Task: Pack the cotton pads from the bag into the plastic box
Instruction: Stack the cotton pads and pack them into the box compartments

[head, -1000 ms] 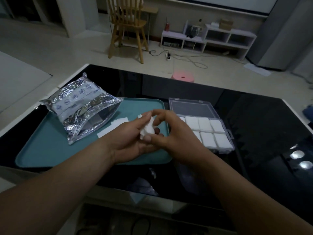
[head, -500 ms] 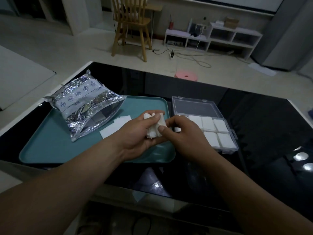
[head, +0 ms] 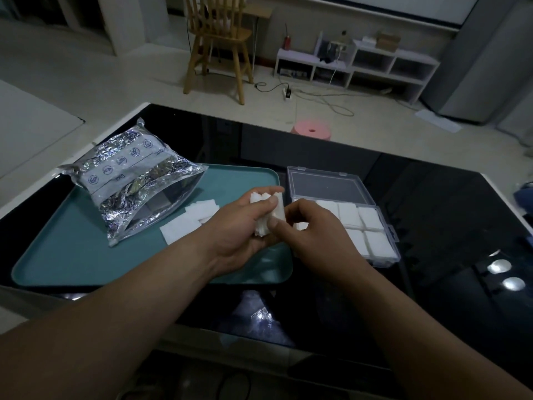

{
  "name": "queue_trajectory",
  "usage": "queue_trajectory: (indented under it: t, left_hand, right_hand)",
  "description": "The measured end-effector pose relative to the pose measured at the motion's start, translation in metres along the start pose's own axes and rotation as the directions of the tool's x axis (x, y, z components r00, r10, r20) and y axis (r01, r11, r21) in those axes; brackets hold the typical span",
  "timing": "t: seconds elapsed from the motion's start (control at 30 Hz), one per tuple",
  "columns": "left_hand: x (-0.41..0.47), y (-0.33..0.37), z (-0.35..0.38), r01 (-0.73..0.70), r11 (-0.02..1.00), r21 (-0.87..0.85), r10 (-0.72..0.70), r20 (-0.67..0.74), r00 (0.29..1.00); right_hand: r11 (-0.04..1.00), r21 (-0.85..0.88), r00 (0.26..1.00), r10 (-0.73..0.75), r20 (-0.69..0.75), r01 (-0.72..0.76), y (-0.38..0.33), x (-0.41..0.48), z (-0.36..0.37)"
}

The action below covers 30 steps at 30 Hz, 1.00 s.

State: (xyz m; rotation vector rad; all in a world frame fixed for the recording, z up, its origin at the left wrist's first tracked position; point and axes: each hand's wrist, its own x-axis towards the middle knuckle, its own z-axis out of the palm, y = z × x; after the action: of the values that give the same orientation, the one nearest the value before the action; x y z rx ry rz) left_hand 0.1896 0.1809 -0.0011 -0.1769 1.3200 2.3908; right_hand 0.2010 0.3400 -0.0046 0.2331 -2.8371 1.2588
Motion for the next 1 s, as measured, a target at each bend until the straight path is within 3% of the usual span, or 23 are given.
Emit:
queue_trajectory:
  t: [0.2, 0.4, 0.57, 0.67, 0.77, 1.0]
  left_hand:
    - [0.002, -0.001, 0.001, 0.024, 0.999, -0.045, -0.025, -0.019, 1.000]
    - [0.003, -0.005, 0.007, -0.052, 0.970, 0.235, 0.069, -0.064, 0.996]
    - [0.012, 0.003, 0.000, -0.077, 0.978, 0.193, 0.118, -0.208, 0.971]
    - [0.014, 0.005, -0.002, -0.068, 0.981, 0.183, 0.108, -0.221, 0.969]
    - [0.015, 0.002, 0.001, -0.054, 0.982, 0.181, 0.091, -0.204, 0.975]
    - [0.019, -0.004, 0.003, -0.019, 0.979, 0.202, 0.064, -0.216, 0.974]
  right_hand:
    - [0.996, -0.069, 0.997, 0.061, -0.048, -0.064, -0.002, 0.006, 0.001]
    - [0.992, -0.128, 0.994, 0.001, -0.107, -0.015, -0.005, 0.007, 0.006]
    - [0.976, 0.126, 0.946, 0.205, -0.253, -0.178, 0.011, 0.036, -0.021]
    - [0.956, 0.132, 0.903, 0.290, -0.318, -0.260, 0.033, 0.051, -0.040]
    - [0.943, 0.060, 0.916, 0.333, -0.224, -0.328, 0.046, 0.056, -0.040]
    - [0.941, -0.127, 0.945, 0.295, -0.140, -0.313, 0.057, 0.066, -0.026]
